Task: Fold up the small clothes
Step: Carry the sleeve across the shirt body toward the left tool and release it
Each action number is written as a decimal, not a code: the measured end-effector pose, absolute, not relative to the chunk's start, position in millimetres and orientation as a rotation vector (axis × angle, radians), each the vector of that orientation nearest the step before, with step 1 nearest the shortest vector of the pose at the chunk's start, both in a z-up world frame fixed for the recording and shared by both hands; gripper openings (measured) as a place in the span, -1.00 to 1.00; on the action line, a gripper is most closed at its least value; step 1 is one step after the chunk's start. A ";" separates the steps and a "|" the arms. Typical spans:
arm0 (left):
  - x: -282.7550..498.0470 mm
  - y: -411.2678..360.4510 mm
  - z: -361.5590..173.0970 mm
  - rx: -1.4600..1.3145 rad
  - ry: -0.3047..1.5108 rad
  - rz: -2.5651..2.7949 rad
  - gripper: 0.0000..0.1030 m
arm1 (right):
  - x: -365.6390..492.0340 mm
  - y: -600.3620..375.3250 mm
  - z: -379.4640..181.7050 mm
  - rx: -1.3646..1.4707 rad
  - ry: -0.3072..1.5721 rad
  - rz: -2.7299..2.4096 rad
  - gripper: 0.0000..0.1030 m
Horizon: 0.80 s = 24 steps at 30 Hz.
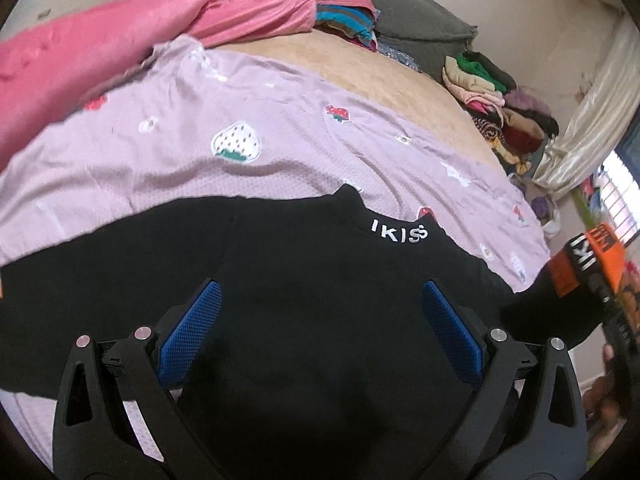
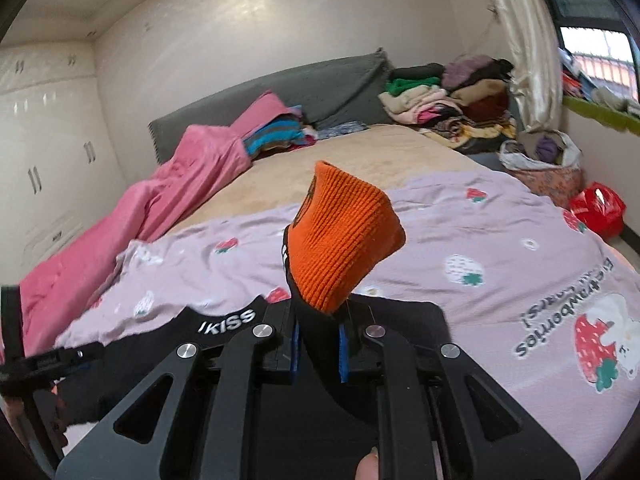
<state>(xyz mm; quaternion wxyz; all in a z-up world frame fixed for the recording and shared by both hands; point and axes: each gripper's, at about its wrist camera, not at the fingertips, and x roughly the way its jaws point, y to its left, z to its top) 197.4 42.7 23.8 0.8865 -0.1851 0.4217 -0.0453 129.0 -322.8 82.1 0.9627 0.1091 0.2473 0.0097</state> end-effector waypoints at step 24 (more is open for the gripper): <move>205.9 65.3 -22.7 -0.684 0.979 -0.312 0.82 | 153.0 -188.2 2.1 0.098 0.715 0.255 -0.11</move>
